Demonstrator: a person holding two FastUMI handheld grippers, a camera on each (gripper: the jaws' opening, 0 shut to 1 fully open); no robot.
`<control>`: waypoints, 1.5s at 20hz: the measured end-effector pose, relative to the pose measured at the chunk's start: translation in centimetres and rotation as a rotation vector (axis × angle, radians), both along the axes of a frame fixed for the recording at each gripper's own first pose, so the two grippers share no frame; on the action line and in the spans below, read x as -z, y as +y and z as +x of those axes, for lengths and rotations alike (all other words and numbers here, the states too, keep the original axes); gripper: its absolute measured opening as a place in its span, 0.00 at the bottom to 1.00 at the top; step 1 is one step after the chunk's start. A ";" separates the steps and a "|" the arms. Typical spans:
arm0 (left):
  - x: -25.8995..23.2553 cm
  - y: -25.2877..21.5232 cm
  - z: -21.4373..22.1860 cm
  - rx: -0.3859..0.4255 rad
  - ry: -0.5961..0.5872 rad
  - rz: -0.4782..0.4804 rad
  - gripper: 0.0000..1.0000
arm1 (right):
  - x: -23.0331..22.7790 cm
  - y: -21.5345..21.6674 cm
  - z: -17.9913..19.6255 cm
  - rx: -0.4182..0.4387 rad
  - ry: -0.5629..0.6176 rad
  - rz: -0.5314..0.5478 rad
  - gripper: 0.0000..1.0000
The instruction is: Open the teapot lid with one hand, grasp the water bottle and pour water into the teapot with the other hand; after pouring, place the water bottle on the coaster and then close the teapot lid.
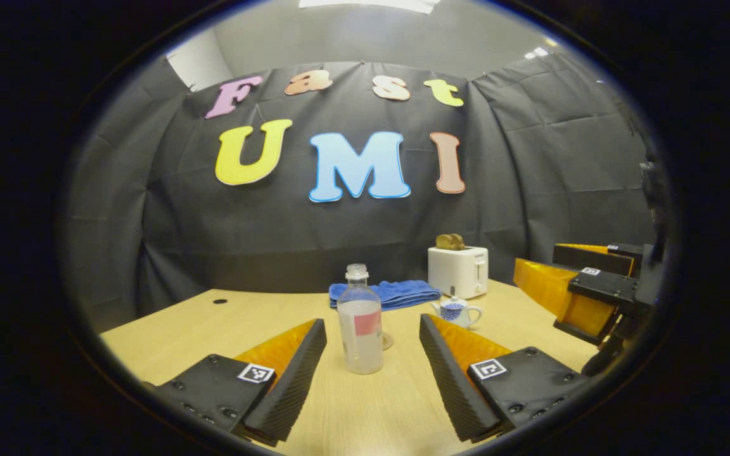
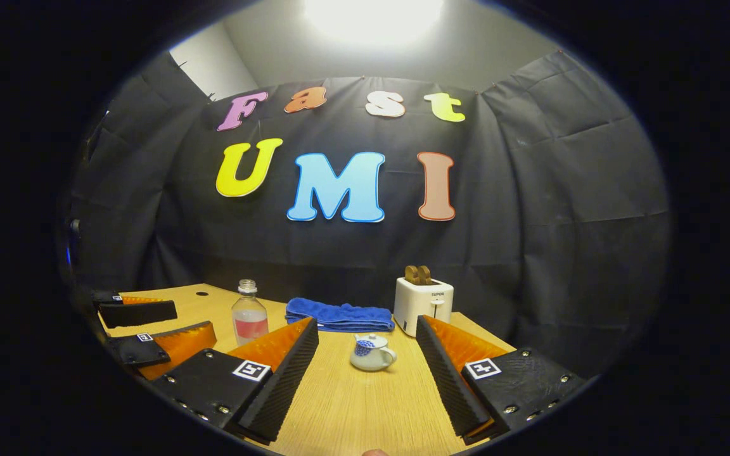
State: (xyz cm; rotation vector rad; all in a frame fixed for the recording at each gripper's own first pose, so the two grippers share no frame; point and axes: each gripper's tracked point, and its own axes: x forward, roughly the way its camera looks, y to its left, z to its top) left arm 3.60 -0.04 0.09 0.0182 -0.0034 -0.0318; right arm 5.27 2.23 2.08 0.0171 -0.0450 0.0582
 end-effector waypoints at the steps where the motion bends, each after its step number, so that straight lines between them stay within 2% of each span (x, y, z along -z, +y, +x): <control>1: 0.2 0.0 0.5 0.003 0.004 -0.002 1.00 | 0.1 0.3 0.7 -0.008 0.006 0.004 0.96; 7: 0.9 0.7 4.7 0.017 0.030 -0.004 1.00 | 1.0 1.0 5.5 -0.029 0.057 -0.009 0.96; 19: 4.6 1.5 11.9 0.034 0.100 0.024 1.00 | 4.5 0.8 14.4 0.010 0.142 -0.026 0.96; 25: 5.4 1.3 13.7 0.049 0.102 0.027 1.00 | 7.3 0.8 18.3 0.024 0.197 0.025 0.96; 30: 5.4 1.1 14.9 0.070 0.096 0.047 1.00 | 9.2 0.1 21.7 0.057 0.237 0.006 0.95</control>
